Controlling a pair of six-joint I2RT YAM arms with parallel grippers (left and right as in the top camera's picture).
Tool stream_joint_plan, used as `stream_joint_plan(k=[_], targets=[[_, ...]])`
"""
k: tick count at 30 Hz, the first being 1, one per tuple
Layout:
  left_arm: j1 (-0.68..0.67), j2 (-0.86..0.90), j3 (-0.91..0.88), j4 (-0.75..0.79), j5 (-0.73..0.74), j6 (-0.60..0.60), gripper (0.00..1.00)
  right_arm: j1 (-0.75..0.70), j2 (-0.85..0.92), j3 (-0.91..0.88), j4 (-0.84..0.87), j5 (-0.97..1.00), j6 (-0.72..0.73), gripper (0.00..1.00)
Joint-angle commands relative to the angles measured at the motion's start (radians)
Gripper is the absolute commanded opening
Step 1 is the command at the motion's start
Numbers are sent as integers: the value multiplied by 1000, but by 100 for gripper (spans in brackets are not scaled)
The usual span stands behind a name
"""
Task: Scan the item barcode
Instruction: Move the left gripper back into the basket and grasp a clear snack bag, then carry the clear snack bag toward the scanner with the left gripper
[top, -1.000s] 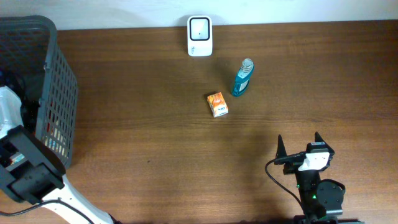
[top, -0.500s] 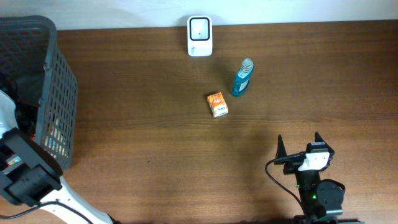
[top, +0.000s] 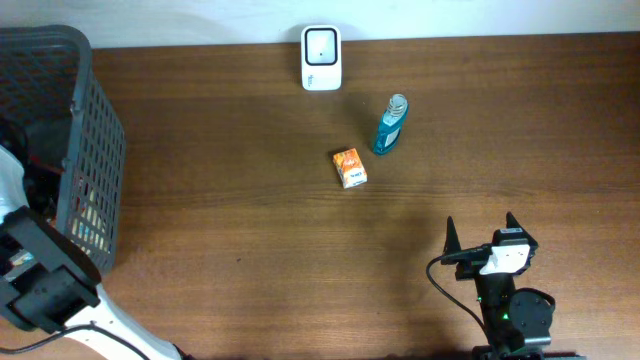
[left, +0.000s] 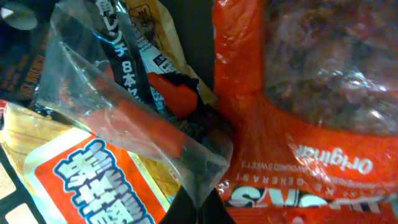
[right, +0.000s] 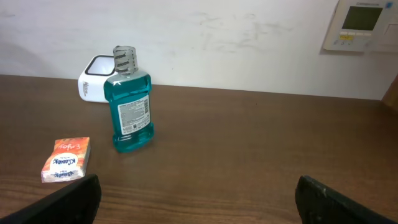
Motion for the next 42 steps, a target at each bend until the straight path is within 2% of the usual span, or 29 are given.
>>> stream_joint_plan(k=[1, 6, 12, 15, 17, 21, 29, 36, 42], targets=[[8, -130, 16, 11, 71, 17, 0, 9, -6, -9, -3, 8, 1, 99], [-14, -245, 16, 55, 140, 17, 0, 9, -6, -9, -3, 8, 1, 98], [-73, -290, 16, 71, 140, 17, 0, 9, -6, -9, -3, 8, 1, 98], [-121, -327, 16, 104, 139, 82, 0, 9, -6, -9, -3, 8, 1, 98], [-151, -370, 17, 145, 128, 142, 0, 9, -6, -9, -3, 8, 1, 98], [-192, -492, 17, 216, 101, 144, 0, 9, -6, -9, -3, 8, 1, 98], [-271, -710, 17, 262, 111, 143, 0, 9, -6, -9, -3, 8, 1, 98], [-469, -776, 16, 255, 294, 143, 0, 9, -6, -9, -3, 8, 1, 98], [-682, -718, 14, 223, 323, 143, 0, 9, -6, -9, -3, 8, 1, 98]])
